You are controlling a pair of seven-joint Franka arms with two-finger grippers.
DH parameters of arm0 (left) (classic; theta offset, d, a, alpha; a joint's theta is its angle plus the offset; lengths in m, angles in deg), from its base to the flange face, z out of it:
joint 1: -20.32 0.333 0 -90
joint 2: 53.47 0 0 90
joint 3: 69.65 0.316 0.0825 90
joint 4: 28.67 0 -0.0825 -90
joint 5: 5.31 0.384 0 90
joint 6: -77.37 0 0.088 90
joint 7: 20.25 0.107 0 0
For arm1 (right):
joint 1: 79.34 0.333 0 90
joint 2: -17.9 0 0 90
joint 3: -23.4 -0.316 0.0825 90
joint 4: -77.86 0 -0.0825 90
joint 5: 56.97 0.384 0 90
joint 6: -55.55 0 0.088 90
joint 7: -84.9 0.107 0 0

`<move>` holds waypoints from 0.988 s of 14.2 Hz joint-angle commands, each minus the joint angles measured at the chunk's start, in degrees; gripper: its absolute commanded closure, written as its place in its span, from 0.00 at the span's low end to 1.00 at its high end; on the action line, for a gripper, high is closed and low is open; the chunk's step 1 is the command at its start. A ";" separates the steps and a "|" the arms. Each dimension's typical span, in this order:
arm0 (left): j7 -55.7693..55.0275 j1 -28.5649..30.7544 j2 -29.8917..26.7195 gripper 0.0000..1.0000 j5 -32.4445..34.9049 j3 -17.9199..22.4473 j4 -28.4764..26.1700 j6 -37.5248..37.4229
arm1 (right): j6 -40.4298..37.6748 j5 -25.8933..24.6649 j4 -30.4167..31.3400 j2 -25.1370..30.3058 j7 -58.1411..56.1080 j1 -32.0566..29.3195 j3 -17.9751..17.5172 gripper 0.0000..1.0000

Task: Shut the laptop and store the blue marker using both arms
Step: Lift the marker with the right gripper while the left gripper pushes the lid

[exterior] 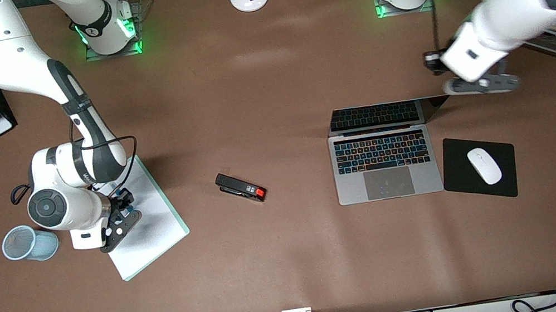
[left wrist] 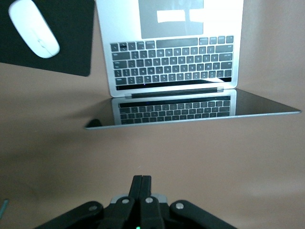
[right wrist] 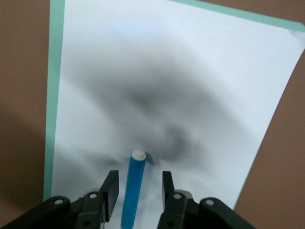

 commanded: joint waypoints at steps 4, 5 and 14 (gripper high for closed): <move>-5.24 0.46 -4.98 1.00 -0.82 -4.46 -14.87 16.38 | 3.52 0.97 -0.53 -2.68 -1.47 -0.31 -0.28 0.59; -5.24 0.46 -4.72 1.00 -0.82 -4.46 -15.76 18.32 | 3.61 1.05 -0.53 -2.86 -1.47 -0.31 -0.28 0.59; -8.32 0.20 2.75 1.00 -0.47 -7.36 -17.17 32.65 | 3.52 1.05 -0.44 -3.65 -1.39 -0.22 -0.37 0.67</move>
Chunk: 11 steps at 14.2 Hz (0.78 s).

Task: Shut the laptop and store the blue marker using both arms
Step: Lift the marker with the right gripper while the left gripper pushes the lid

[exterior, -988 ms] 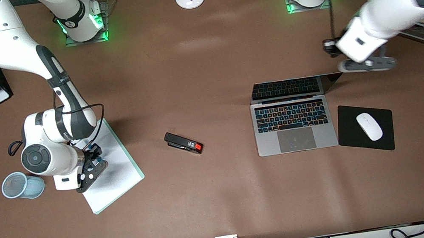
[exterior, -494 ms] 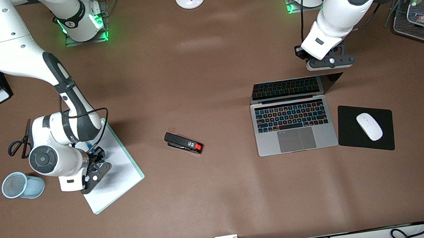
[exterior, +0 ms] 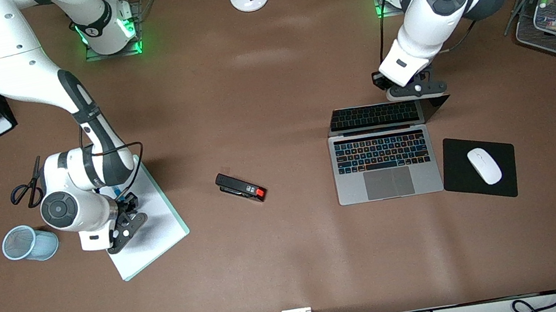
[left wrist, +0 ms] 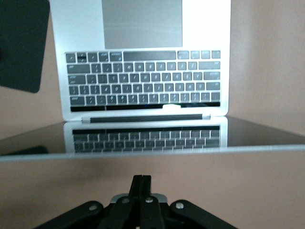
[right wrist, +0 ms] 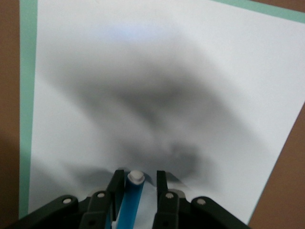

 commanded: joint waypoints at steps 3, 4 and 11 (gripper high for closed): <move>-0.09 0.40 3.69 1.00 1.29 0.10 1.78 5.89 | 0.18 1.14 -0.43 -0.67 -1.25 -0.20 -0.34 0.71; -0.09 0.48 4.74 1.00 1.65 0.19 2.74 6.51 | 0.18 1.05 -0.43 -0.67 -1.25 -0.12 -0.34 0.74; -0.09 1.80 17.92 1.00 7.97 0.63 16.88 6.52 | -1.83 1.14 -2.10 2.04 -1.34 -0.73 -0.16 1.00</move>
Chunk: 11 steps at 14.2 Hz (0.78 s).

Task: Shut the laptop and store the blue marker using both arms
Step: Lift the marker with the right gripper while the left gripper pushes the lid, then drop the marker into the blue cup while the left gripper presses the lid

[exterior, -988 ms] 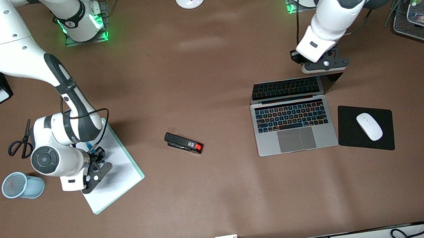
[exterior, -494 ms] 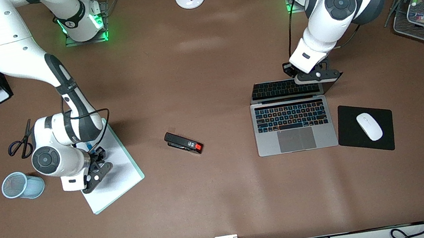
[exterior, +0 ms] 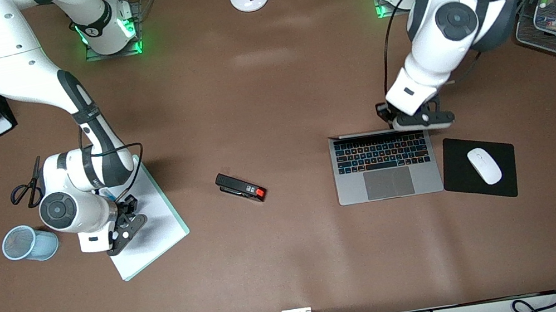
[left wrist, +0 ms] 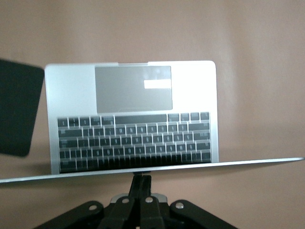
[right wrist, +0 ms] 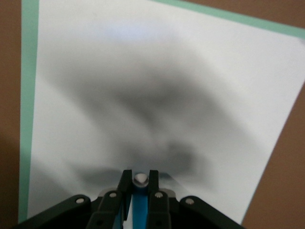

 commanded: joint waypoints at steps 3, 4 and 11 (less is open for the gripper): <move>-0.11 0.49 10.72 1.00 2.72 0.71 9.73 -0.02 | -6.36 1.09 -5.46 3.31 -5.95 -3.53 -0.27 1.00; -0.11 0.40 12.04 1.00 2.89 0.89 10.96 0.42 | -6.90 2.05 -7.22 3.48 -9.91 -4.59 -0.27 1.00; -0.11 -0.48 21.63 1.00 6.22 1.95 18.71 2.26 | -12.68 22.86 -12.24 4.71 -37.87 -15.40 -0.19 1.00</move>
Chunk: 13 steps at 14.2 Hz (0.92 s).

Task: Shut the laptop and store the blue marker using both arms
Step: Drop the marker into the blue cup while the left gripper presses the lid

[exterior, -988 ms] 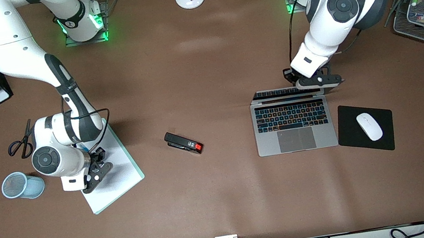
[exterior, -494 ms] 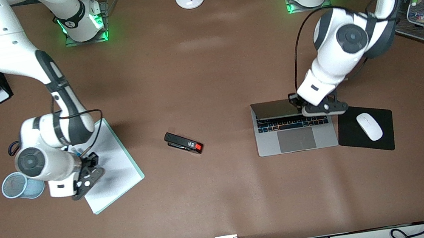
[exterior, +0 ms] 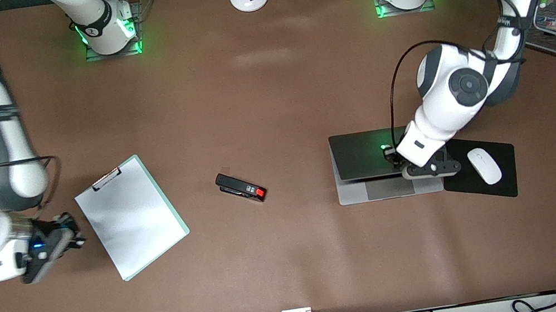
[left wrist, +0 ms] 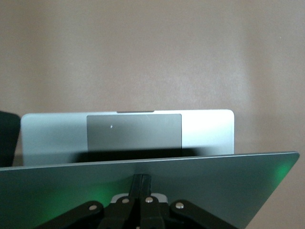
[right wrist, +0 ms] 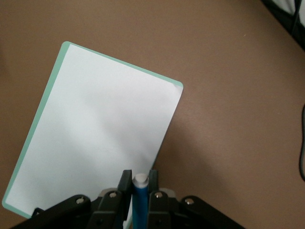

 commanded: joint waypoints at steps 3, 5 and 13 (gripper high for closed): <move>-1.11 -0.71 6.70 1.00 5.25 0.34 4.18 4.47 | -13.68 7.97 -8.00 0.19 -7.33 -5.57 -0.85 1.00; -1.20 -0.89 8.37 1.00 5.52 0.69 4.70 5.97 | -16.52 7.98 -10.57 0.19 -8.90 -7.24 -0.85 1.00; -1.82 -1.68 13.30 1.00 10.70 1.48 6.99 6.32 | -17.41 25.45 -11.63 -0.86 -38.51 -16.47 -0.94 1.00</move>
